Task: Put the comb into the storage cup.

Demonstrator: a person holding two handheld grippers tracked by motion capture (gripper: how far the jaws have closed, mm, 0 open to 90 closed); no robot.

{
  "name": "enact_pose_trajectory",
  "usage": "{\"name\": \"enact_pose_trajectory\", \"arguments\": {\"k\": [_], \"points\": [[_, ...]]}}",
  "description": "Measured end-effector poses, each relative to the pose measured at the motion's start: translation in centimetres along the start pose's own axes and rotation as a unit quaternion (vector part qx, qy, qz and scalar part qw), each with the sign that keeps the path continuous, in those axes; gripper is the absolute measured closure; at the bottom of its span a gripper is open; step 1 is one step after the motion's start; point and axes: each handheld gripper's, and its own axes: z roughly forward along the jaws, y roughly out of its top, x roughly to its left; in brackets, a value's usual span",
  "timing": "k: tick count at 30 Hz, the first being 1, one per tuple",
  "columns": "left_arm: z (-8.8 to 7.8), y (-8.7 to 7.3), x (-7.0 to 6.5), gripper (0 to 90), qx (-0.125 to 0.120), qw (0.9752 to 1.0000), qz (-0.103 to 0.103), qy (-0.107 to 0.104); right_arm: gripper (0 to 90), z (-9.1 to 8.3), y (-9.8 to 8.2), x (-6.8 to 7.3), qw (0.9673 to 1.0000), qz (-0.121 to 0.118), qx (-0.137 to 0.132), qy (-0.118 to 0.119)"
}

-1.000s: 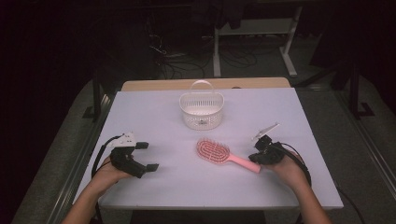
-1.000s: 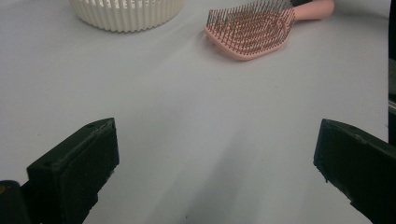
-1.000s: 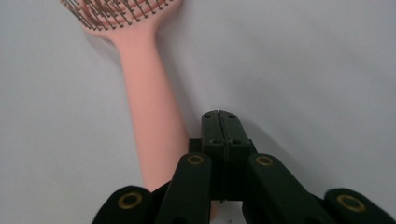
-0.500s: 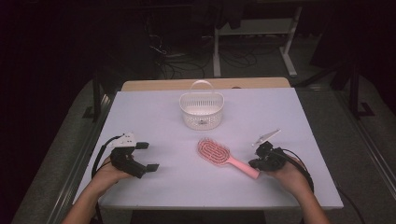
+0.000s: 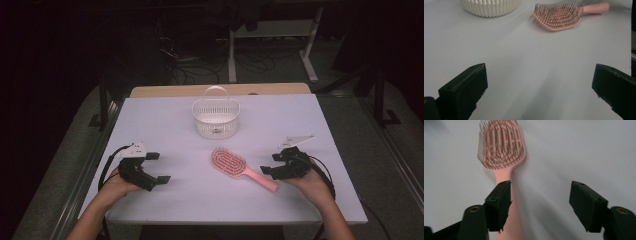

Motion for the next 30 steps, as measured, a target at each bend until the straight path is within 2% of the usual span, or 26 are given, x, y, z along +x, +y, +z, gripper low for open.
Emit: {"name": "enact_pose_trajectory", "arguments": {"k": [1,6,7,9,10,21,30], "points": [[0.0,0.0,0.0,0.0,0.0,1.0,0.0,0.0,28.4,0.0,0.0,0.0,1.0,0.0,0.0,0.0],[-0.1,0.0,0.1,0.0,-0.005,1.0,-0.003,-0.004,10.6,-0.6,0.0,0.2,0.9992,-0.018,-0.035,0.0],[-0.1,0.0,0.1,0.0,-0.005,1.0,-0.003,-0.004,10.6,-0.6,0.0,0.2,0.9992,-0.018,-0.035,0.0],[-0.2,0.0,0.1,0.0,-0.009,0.9999,-0.005,-0.006,1.6,-0.9,0.1,0.1,0.9985,-0.017,-0.05,0.012],[-0.2,0.0,0.1,0.0,-0.009,0.9999,-0.006,-0.006,0.0,-1.0,0.1,0.0,0.9983,-0.017,-0.052,0.018],[-0.2,0.0,0.1,0.0,-0.011,0.9998,-0.005,-0.013,0.4,-1.4,0.2,0.1,0.9981,-0.038,-0.044,0.022],[-0.2,0.0,0.1,0.0,-0.01,0.9999,-0.005,-0.011,0.4,-1.8,0.6,0.4,0.998,-0.039,-0.046,0.02]]}}
